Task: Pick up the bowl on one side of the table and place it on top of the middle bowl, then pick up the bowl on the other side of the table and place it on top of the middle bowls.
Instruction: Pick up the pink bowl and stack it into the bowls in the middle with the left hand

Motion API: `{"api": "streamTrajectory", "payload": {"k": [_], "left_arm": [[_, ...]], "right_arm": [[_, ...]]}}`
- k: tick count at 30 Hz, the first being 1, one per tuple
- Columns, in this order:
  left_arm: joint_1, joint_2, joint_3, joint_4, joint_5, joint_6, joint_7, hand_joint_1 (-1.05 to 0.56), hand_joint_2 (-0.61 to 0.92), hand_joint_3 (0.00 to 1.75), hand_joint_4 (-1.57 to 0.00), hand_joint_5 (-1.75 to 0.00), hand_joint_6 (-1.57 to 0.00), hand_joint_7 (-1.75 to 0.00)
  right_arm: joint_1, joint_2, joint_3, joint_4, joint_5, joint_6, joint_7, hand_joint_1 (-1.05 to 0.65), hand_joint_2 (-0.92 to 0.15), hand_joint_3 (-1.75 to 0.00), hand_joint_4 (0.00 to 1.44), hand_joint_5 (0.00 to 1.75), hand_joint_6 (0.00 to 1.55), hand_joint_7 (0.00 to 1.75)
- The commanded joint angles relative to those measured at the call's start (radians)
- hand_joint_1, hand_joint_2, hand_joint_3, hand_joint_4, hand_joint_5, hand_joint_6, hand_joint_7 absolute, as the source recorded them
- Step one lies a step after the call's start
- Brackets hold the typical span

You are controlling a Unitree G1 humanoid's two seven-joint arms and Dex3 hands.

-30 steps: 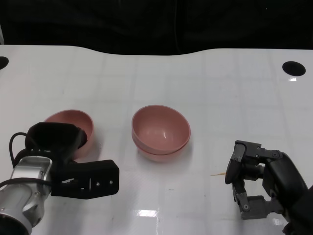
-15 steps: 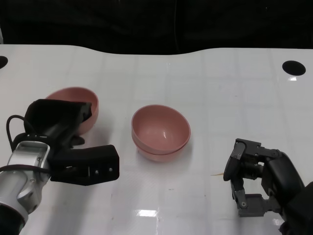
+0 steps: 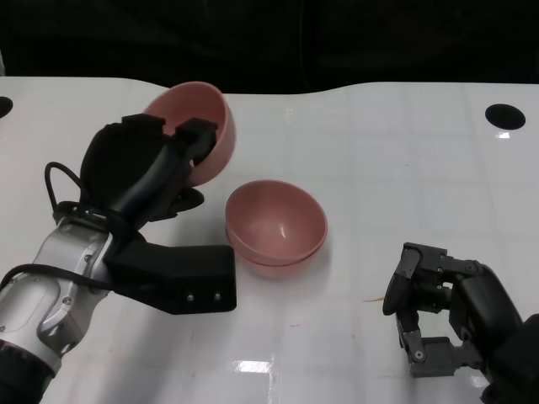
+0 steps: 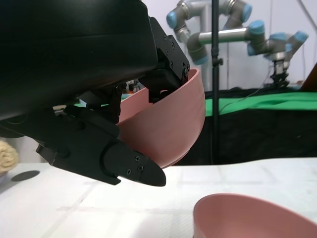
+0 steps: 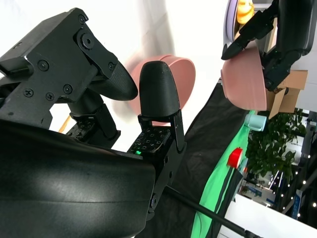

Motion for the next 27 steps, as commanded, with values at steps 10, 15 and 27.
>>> {"api": "streamTrajectory", "payload": {"k": [10,15,27], "left_arm": [[-0.072,-0.045,-0.059,0.023,-0.023,-0.089,-0.123,-0.24,0.56,0.64,-0.85,-1.75,-0.67,-1.71],[-0.118,-0.053,-0.097,0.071,-0.001,-0.096,-0.167,-0.24,0.69,0.42,-0.83,-1.75,-0.74,-1.46],[-0.178,-0.056,-0.173,0.175,0.025,-0.153,-0.25,-0.31,0.91,0.02,-0.84,-1.7,-1.11,-0.4]], "right_arm": [[0.019,-0.009,-0.01,-0.018,0.01,-0.003,0.011,-0.07,-0.33,-1.52,0.89,1.75,0.83,1.49],[0.021,-0.007,-0.006,-0.019,0.006,-0.005,0.008,-0.08,-0.33,-1.52,0.89,1.75,0.83,1.48],[0.025,-0.003,-0.007,-0.03,0.024,0.01,0.018,-0.07,-0.34,-1.51,0.89,1.75,0.83,1.48]]}}
